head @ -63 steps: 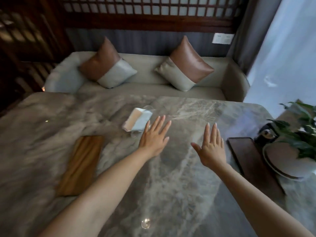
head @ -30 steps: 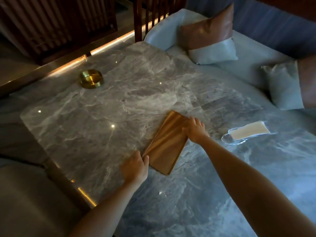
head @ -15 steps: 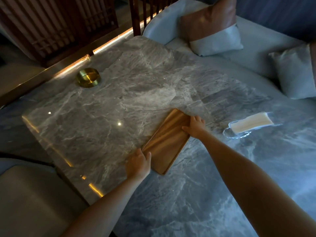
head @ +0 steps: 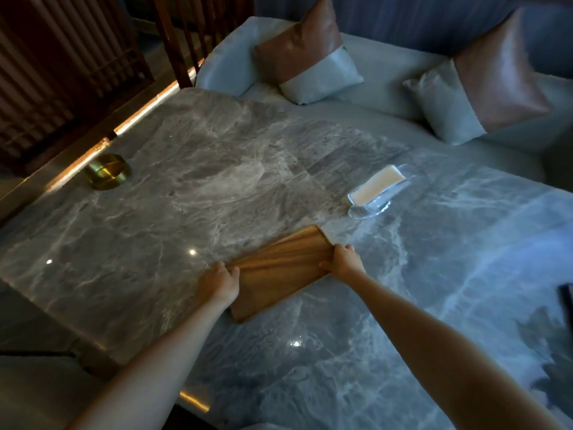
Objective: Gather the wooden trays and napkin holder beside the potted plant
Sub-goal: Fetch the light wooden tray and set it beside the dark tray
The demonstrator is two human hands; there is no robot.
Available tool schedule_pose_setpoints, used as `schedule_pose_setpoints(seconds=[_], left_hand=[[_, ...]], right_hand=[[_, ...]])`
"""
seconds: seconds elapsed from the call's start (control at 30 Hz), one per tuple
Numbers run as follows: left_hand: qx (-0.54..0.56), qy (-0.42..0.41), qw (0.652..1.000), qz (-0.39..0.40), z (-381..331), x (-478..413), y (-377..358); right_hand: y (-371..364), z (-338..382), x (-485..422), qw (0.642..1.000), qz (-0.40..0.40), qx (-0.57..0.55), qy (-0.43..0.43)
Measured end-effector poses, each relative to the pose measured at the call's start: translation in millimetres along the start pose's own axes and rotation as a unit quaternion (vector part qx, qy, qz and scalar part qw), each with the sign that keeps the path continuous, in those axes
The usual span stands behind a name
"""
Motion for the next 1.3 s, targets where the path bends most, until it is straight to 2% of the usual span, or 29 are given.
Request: schedule_pose_setpoints(seconds=[0.27,0.47,0.7,0.9,1.1,1.3], left_hand=[[-0.011,-0.092,0.995,0.027,-74,19,-12],[-0.058,-0.182,0.98,0.045,-150,52,-45],[-0.125,-0.295,0.946,0.054,-250,120,-99],[-0.166,-0.401,0.898,0.071,-326,176,-152],[-0.215,-0.475,0.85,0.078,-388,227,-202],[-0.269,-0.51,0.81,0.107,-431,261,-254]], right_hand=[[33,-82,42,0.992,-0.042,-0.099,-0.066],[60,-167,81,0.961,-0.114,-0.192,-0.162],[66,-271,140,0.889,-0.167,-0.317,-0.284],[66,-337,179,0.823,-0.213,-0.391,-0.353],[50,-379,194,0.749,-0.204,-0.488,-0.399],[32,-398,193,0.686,-0.192,-0.562,-0.42]])
Point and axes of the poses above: each hand's wrist, its own x-axis away from the middle knuckle, its own y-axis out of the back of the hand, z = x × y, the point moved 8 cm from there along -x, towards the middle knuckle, and after that the axes turned 9 degrees about -z, right-handed, at the moved point
